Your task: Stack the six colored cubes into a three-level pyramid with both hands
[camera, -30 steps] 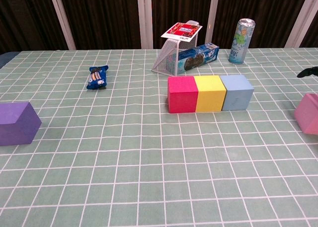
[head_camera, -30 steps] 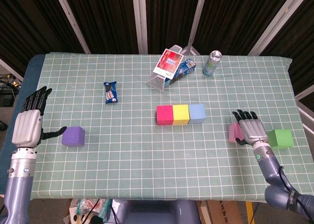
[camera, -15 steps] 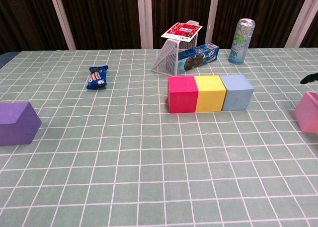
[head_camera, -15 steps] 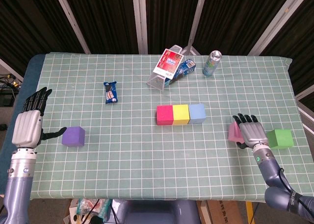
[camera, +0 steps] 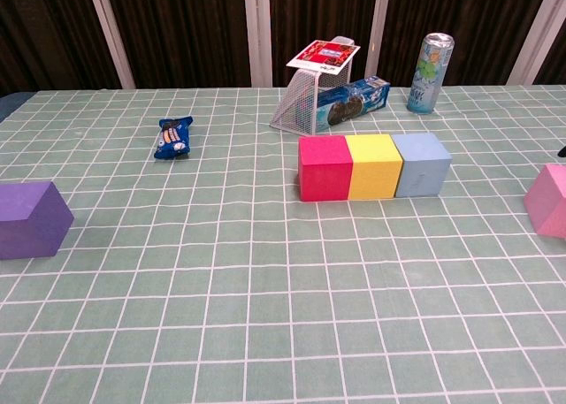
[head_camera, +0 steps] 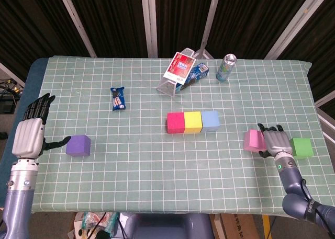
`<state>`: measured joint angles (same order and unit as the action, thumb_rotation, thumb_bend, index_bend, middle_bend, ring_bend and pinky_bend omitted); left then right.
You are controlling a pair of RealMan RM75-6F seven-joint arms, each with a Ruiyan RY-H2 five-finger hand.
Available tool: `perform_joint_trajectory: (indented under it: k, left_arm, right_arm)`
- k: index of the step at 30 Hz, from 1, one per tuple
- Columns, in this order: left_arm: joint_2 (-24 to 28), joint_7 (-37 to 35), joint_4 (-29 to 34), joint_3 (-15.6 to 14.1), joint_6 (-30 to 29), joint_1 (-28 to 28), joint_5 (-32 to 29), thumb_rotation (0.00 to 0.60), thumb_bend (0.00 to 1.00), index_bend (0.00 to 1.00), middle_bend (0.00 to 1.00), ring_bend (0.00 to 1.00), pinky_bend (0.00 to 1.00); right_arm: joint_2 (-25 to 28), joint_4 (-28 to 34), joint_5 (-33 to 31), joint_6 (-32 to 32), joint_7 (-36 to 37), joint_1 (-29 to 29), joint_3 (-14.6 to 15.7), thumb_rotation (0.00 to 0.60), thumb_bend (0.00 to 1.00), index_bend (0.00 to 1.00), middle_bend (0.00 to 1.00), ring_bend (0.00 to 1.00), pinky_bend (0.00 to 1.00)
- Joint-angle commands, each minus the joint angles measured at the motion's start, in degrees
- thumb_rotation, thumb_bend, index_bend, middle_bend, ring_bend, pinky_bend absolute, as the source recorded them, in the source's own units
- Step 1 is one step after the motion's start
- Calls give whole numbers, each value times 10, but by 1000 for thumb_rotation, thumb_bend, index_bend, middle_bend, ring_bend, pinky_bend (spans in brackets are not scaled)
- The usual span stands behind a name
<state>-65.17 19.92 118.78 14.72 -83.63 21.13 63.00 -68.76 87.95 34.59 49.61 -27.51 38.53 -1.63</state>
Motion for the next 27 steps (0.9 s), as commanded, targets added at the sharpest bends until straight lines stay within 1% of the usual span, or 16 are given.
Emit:
perform_joint_trajectory:
  k: [1, 3, 6, 12, 17, 23, 27]
  left_arm:
    - [0, 0, 0, 0, 1, 1, -1, 600, 117, 0, 0, 0, 8]
    - [-1, 1, 0, 1, 2, 1, -2, 600, 117, 0, 0, 0, 8]
    - [-3, 3, 0, 1, 2, 2, -4, 600, 117, 0, 0, 0, 8]
    - [-4, 3, 0, 3, 0, 3, -6, 600, 117, 0, 0, 0, 8]
    - [-4, 1, -1, 3, 1, 3, -7, 600, 117, 0, 0, 0, 8]
    - [-1, -2, -2, 5, 1, 2, -7, 600, 117, 0, 0, 0, 8]
    - [-1, -3, -3, 4, 2, 2, -7, 600, 117, 0, 0, 0, 8]
  right_arm:
    - [-3, -4, 3, -2, 2, -1, 1, 600, 323, 0, 343, 236, 0]
    - [-8, -7, 9, 0, 5, -3, 1, 600, 324, 0, 383, 284, 0]
    - [-15, -11, 23, 5, 16, -6, -3, 600, 324, 0, 410, 325, 0]
    - [-16, -7, 43, 9, 26, -8, -9, 600, 323, 0, 413, 330, 0]
    - [-2, 8, 62, 8, 34, -4, -19, 600, 324, 0, 413, 330, 0]
    - [30, 25, 97, -8, 46, 17, -43, 600, 324, 0, 413, 330, 0]
    - [48, 31, 104, -23, 42, 40, -61, 600, 324, 0, 413, 330, 0]
